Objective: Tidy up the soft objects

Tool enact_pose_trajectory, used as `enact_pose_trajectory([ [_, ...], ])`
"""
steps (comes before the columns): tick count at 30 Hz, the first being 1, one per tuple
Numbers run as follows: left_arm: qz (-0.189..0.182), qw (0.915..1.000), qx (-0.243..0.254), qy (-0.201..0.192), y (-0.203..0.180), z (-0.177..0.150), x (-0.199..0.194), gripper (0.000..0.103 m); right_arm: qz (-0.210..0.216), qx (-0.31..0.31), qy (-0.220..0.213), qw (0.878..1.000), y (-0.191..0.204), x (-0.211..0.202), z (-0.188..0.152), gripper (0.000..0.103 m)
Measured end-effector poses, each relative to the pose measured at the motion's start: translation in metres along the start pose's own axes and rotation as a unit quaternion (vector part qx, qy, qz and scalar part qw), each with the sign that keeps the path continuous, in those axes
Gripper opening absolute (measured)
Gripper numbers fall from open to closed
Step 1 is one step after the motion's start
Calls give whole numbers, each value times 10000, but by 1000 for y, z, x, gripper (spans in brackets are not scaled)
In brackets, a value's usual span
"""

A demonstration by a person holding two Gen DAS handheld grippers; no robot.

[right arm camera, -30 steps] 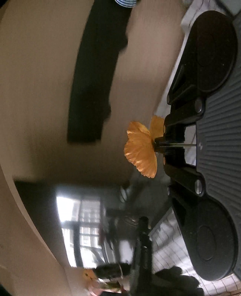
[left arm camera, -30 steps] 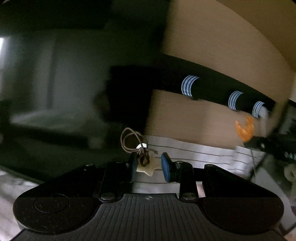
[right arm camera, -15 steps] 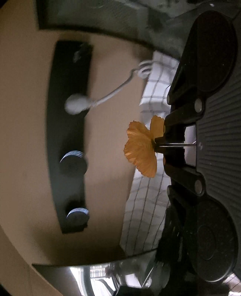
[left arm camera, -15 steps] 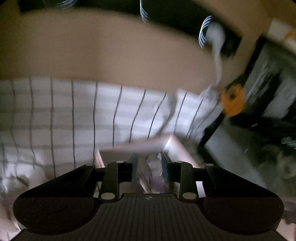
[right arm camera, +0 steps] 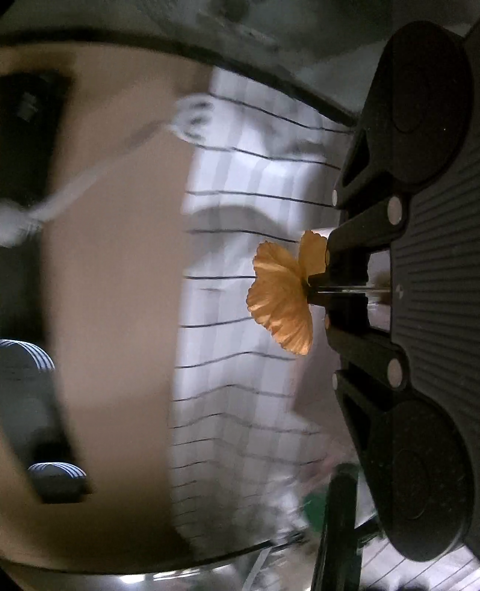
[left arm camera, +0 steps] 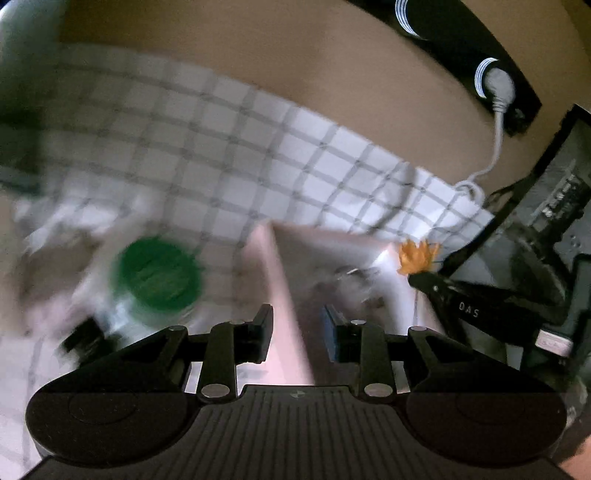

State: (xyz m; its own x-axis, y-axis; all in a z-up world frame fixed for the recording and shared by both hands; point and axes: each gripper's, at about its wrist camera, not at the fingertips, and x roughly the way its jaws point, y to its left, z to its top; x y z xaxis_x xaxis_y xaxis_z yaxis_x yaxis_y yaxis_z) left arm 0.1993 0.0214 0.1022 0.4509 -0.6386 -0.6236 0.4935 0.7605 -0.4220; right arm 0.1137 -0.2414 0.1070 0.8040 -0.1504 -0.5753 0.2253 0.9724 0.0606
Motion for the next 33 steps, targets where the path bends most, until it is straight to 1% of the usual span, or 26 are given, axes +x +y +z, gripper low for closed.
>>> enact_pose_trajectory([
  [1,133,9999,-65,-30,11,-5,-10,32,74,65,158,9998,-1,7,-6,4],
  [3,395,9989,-232,-82,35,-18,-28,32,98,235,374,9990,-1,14,-21,10],
  [5,611,9968,-508,-116,63,-30,-45,32,-77,339,392,9986,3,14,-33,27],
  [7,802,9939,-748,-132,89,-37,-61,32,-169,511,335,9980,10,9,-41,32],
  [10,1093,9896,-915,-196,119,-41,-82,32,-232,558,228,9979,31,0,-39,32],
  [13,1194,9873,-975,-389,141,-40,-107,32,-326,566,80,9978,58,-9,-28,33],
  [14,1226,9867,-949,-481,148,-38,-117,32,-257,592,82,9979,67,-9,-23,33],
  [18,1417,9838,-765,-790,174,-29,-153,32,271,679,77,9973,116,-16,-2,33],
  [23,1816,9764,-494,-1061,209,-6,-193,32,511,722,-210,9959,193,-29,34,33],
  [26,1799,9765,-355,-1133,226,14,-211,32,877,879,-281,9919,233,-36,56,33],
  [28,1673,9792,-271,-1116,234,26,-218,32,1095,753,-309,9906,250,-41,68,34],
  [30,1485,9824,-301,-1091,240,36,-223,32,1191,252,-458,9915,265,-47,79,34],
  [31,1334,9845,-326,-1089,244,39,-223,32,1182,6,-545,9915,268,-49,83,37],
  [32,1208,9860,-341,-1100,245,41,-221,32,1174,-205,-606,9910,270,-50,87,43],
  [33,1076,9873,-350,-1118,246,42,-218,32,1173,-356,-626,9905,268,-50,92,46],
])
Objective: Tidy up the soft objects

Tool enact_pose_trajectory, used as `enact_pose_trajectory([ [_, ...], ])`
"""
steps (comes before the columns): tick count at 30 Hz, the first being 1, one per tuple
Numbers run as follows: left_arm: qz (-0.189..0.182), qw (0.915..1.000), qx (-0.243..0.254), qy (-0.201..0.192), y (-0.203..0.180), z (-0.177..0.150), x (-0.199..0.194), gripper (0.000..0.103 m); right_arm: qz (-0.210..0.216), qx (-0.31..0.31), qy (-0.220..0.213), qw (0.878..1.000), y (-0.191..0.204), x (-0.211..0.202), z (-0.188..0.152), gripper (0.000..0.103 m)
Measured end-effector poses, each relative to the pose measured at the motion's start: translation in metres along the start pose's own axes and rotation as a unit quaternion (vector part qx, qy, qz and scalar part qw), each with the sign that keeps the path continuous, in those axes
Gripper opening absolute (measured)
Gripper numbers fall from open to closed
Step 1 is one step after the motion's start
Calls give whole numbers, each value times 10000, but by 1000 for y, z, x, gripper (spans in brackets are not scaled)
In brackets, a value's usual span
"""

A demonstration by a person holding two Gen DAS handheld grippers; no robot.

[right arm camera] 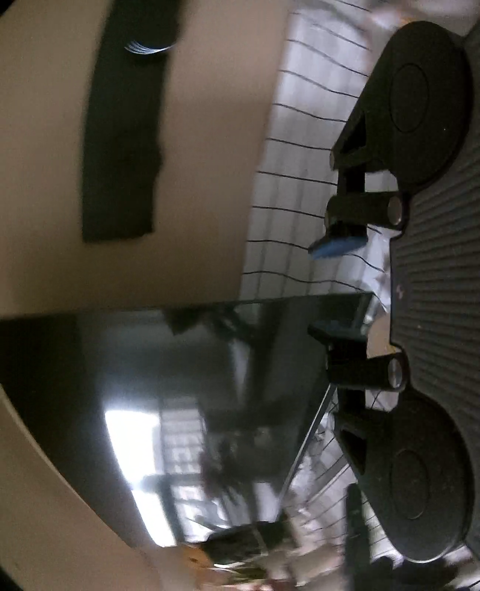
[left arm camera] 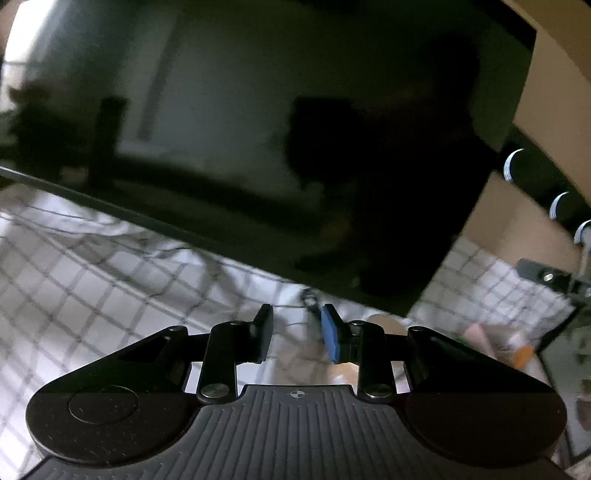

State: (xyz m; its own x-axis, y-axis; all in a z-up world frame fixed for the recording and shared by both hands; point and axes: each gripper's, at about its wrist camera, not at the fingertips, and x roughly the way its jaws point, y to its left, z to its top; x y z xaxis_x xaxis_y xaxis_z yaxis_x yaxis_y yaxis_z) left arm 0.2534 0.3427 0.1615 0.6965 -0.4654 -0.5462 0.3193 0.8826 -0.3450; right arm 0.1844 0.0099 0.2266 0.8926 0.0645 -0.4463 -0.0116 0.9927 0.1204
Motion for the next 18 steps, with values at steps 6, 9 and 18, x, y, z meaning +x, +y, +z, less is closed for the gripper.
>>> enact_pose_trajectory([
  [6,-599,9982,-5,84,-29,-33,35,32,557,-988,954,9890,-12,35,-20,64],
  [9,-633,9973,-195,323,-39,-54,54,32,681,-2297,1248,9628,7,53,-62,64],
  [18,-553,9939,-567,769,-32,-103,72,31,925,-2540,2069,9403,9,141,-108,67],
])
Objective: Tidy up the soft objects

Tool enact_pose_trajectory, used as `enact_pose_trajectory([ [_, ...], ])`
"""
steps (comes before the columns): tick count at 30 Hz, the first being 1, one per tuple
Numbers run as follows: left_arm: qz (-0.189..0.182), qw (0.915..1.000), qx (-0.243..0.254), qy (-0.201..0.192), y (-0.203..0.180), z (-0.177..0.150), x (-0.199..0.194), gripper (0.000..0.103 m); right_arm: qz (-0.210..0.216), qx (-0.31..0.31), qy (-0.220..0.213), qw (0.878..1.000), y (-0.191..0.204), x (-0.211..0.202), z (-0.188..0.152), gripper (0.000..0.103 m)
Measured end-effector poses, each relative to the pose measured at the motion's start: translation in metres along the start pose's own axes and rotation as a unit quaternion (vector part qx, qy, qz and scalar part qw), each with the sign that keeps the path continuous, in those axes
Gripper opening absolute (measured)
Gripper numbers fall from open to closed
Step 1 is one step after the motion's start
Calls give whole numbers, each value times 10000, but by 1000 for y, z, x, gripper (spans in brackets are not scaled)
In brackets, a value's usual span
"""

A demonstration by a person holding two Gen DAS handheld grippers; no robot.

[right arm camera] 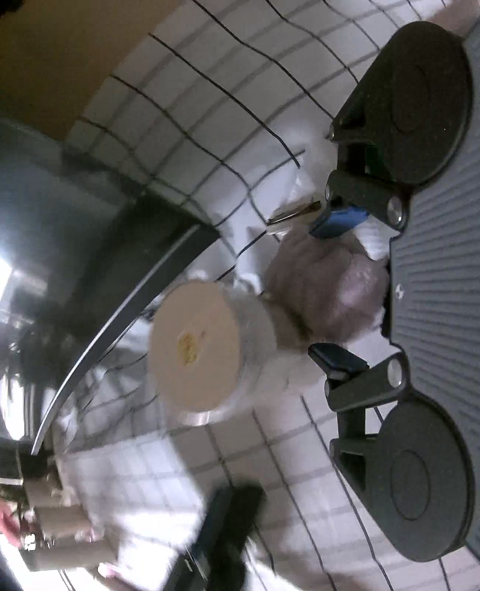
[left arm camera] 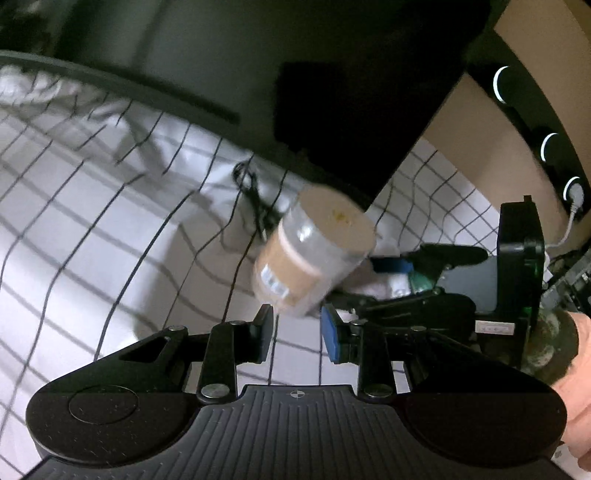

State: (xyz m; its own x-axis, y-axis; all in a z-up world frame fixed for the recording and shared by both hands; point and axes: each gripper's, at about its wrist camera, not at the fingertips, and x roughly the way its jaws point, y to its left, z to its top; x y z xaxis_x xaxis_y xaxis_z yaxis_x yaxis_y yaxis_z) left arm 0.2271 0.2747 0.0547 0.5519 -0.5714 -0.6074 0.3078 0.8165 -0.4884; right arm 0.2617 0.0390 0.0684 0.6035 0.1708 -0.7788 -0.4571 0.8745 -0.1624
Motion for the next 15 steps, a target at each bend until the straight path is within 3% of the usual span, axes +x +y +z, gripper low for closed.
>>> enact_pose_trajectory([
  [3,41,9998,-184,87,6,-5,4,31,29,-218,-39,9998,8,12,-4,61],
  [5,-26,9996,-198,186,3,-6,8,31,52,-276,-33,9996,15,11,-6,38],
  [9,-189,9993,-94,311,-7,-5,15,31,444,184,-69,9988,22,2,-17,31],
  [15,-297,9990,-71,324,-14,-5,19,32,1027,634,-117,9926,34,-24,-43,32],
])
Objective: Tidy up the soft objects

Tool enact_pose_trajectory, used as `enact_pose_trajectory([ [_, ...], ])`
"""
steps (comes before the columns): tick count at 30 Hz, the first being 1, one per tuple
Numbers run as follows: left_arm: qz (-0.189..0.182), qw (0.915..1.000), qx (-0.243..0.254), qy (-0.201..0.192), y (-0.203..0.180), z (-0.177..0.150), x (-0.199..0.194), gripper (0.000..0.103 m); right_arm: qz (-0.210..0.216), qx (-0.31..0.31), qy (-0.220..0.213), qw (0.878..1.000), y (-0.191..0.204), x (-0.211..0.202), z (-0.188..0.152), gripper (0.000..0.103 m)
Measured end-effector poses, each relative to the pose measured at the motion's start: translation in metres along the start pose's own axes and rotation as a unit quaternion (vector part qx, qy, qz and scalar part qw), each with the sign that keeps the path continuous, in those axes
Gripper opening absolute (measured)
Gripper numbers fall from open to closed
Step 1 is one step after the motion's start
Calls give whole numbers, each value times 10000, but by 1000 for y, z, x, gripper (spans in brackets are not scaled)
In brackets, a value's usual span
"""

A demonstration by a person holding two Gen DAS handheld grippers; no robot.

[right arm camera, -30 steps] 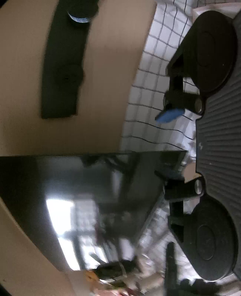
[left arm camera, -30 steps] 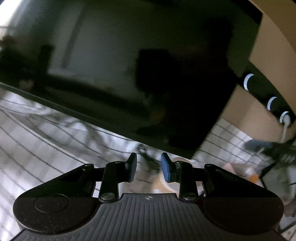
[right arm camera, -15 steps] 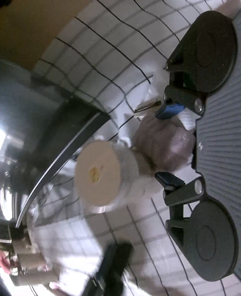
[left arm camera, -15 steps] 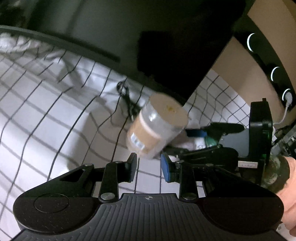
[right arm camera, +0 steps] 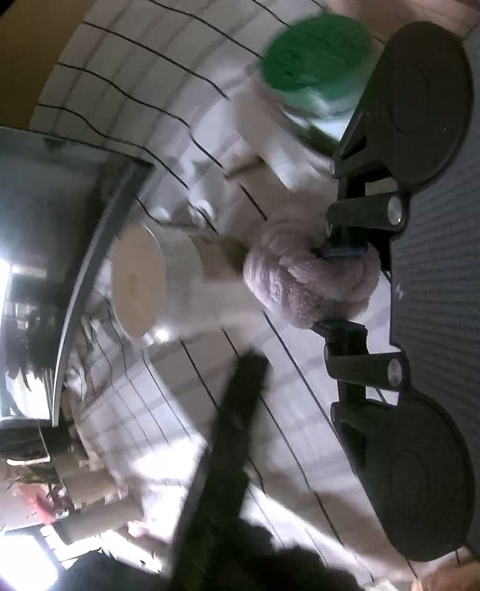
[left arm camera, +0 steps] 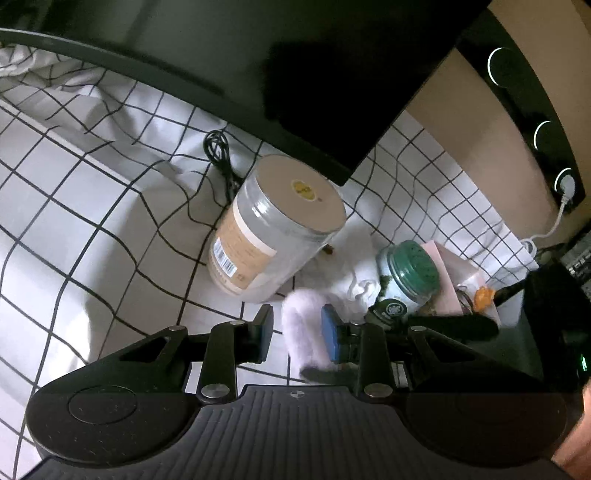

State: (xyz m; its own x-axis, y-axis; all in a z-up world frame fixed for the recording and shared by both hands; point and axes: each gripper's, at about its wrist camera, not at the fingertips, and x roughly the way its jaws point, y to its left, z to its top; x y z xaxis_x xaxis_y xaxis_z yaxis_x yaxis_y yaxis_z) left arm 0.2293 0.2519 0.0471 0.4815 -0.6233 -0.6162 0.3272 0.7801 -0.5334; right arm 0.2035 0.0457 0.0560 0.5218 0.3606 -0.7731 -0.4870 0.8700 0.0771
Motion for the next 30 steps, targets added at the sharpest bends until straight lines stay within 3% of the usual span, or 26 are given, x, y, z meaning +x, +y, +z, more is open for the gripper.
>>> enact_pose_trajectory([
  [7,412,9988,251,-88,-10,-2,-4,32,255,397,-223,9986,7,-26,-18,49],
  [15,261,9994,242,47,-32,-8,11,32,-627,830,-592,9928,-10,-62,-51,51],
  [21,773,9963,187,329,-40,-12,40,32,-681,1339,-406,9878,-23,-53,-69,52],
  [23,736,9955,276,526,-45,-13,48,32,-693,1482,-344,9859,-25,-46,-72,54],
  [27,492,9966,382,541,-56,-12,54,32,-692,1558,-302,9849,-23,-37,-82,61],
  [30,588,9953,438,633,-59,-13,66,32,-771,1385,-326,9868,-16,-35,-84,66],
])
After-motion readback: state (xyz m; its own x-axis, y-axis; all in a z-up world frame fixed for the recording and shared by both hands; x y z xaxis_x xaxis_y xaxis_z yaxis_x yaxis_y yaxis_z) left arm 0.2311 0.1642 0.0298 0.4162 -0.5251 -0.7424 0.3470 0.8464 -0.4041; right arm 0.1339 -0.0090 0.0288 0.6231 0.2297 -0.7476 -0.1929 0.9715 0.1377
